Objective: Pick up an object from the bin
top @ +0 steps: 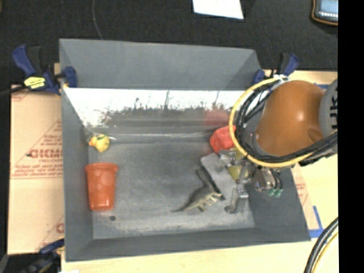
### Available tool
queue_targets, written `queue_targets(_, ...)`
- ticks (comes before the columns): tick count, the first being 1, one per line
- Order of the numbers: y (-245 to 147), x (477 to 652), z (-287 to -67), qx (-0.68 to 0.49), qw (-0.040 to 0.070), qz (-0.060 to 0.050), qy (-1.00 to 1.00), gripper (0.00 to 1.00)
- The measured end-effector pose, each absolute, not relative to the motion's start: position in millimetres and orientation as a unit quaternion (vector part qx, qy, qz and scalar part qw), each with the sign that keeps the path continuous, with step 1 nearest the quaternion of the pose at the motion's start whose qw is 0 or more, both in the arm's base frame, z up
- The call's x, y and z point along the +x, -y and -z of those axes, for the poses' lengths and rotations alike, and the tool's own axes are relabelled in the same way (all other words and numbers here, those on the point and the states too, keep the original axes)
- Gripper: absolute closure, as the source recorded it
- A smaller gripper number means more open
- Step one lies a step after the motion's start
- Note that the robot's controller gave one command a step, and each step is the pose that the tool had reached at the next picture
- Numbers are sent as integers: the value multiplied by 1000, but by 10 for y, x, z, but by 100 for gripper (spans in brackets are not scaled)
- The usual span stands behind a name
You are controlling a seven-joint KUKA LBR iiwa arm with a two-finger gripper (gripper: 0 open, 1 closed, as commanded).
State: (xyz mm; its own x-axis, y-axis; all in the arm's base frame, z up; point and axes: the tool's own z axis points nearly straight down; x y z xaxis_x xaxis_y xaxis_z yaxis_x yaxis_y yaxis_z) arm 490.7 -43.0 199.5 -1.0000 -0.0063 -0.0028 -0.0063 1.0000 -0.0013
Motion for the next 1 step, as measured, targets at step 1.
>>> queue_targets(1,430,4907,-1995,-3,1,1,-1000,0)
